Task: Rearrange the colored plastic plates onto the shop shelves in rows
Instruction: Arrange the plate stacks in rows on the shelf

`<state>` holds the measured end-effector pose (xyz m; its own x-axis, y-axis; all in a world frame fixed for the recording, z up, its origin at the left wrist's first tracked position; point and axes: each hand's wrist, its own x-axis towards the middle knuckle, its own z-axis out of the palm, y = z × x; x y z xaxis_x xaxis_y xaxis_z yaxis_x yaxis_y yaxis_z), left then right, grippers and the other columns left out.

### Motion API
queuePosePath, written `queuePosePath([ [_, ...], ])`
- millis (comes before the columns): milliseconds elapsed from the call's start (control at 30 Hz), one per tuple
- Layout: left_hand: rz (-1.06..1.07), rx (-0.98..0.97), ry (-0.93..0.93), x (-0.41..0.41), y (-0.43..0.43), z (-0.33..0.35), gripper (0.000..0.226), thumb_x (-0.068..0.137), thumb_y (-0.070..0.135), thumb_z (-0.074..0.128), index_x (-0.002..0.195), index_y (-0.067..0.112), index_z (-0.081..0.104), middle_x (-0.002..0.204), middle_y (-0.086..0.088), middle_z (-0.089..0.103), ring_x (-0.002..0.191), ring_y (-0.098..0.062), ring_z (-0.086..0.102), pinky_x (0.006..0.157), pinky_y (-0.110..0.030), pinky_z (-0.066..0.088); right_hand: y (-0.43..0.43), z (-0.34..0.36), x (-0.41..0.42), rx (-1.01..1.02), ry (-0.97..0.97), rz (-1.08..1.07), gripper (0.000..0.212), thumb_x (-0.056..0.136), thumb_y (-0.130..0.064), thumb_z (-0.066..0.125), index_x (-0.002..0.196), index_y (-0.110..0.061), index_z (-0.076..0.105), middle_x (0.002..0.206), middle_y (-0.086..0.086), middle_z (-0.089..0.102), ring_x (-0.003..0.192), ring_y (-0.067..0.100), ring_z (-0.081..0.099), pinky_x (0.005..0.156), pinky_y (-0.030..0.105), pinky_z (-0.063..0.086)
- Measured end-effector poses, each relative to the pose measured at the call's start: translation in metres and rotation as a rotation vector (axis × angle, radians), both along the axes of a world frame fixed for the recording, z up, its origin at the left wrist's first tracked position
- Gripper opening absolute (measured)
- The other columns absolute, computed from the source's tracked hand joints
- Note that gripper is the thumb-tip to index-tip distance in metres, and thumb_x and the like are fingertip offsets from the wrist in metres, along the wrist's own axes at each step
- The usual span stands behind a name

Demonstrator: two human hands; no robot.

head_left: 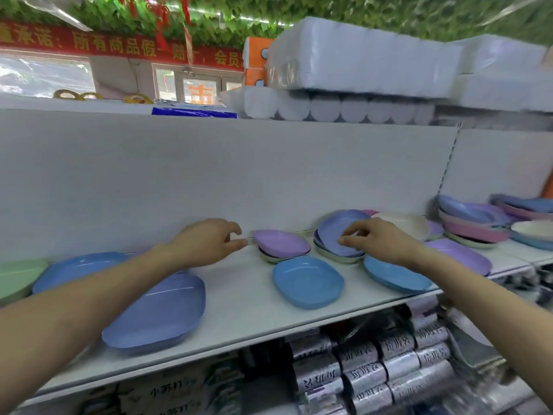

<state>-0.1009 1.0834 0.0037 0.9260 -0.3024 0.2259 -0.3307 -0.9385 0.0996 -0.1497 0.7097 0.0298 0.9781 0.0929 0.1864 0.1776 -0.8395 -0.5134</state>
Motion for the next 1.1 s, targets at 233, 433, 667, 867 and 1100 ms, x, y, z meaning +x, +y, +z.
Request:
queuePosePath([
  [233, 0.018, -0.13, 0.209, 0.044, -0.043, -0.014, 0.042, 0.099, 0.068, 0.035, 0.125, 0.043, 0.057, 0.128, 0.011, 0.063, 0.114, -0.022, 0.059, 0.102, -0.043, 0.048, -0.043, 0.025, 0.035, -0.061, -0.099, -0.092, 0.012, 0.094, -0.044, 0.068, 0.094, -0.035, 0.075, 0.088, -0.006, 0.072, 0.088, 0.017, 0.066, 0.081, 0.036, 0.053],
  [433, 0.08, -0.222, 0.304, 0.051, -0.07, -0.021, 0.041, 0.1, 0.065, 0.042, 0.093, 0.032, 0.066, 0.1, 0.009, 0.064, 0.097, -0.019, 0.061, 0.095, -0.036, 0.05, -0.072, 0.012, 0.073, -0.19, -0.126, -0.069, 0.016, 0.091, -0.051, 0.062, 0.101, -0.042, 0.07, 0.094, -0.017, 0.066, 0.094, 0.017, 0.064, 0.088, 0.042, 0.055],
  [667, 0.248, -0.178, 0.316, 0.053, -0.093, -0.01, 0.023, 0.094, 0.039, 0.064, 0.11, 0.025, 0.073, 0.113, 0.001, 0.069, 0.101, -0.021, 0.066, 0.089, -0.036, 0.057, -0.094, 0.012, 0.11, -0.349, 0.03, 0.079, 0.051, 0.097, -0.057, 0.058, 0.144, -0.036, 0.058, 0.124, -0.005, 0.063, 0.117, 0.02, 0.055, 0.104, 0.035, 0.042],
  [867, 0.364, -0.281, 0.299, 0.04, -0.102, -0.006, 0.031, 0.093, 0.014, 0.053, 0.117, 0.022, 0.07, 0.109, -0.002, 0.064, 0.081, -0.025, 0.065, 0.066, -0.029, 0.056, -0.087, 0.003, 0.11, -0.38, 0.115, 0.2, 0.06, 0.099, -0.056, 0.057, 0.153, -0.034, 0.046, 0.157, -0.003, 0.047, 0.142, 0.022, 0.045, 0.116, 0.035, 0.031],
  [1100, 0.386, -0.412, 0.19, 0.038, -0.092, 0.011, 0.04, 0.091, 0.006, 0.04, 0.114, 0.022, 0.069, 0.117, -0.006, 0.061, 0.079, -0.025, 0.067, 0.06, -0.03, 0.056, -0.08, -0.002, 0.123, -0.416, 0.11, 0.211, 0.058, 0.098, -0.04, 0.062, 0.153, -0.024, 0.048, 0.157, 0.002, 0.048, 0.142, 0.024, 0.046, 0.114, 0.035, 0.034],
])
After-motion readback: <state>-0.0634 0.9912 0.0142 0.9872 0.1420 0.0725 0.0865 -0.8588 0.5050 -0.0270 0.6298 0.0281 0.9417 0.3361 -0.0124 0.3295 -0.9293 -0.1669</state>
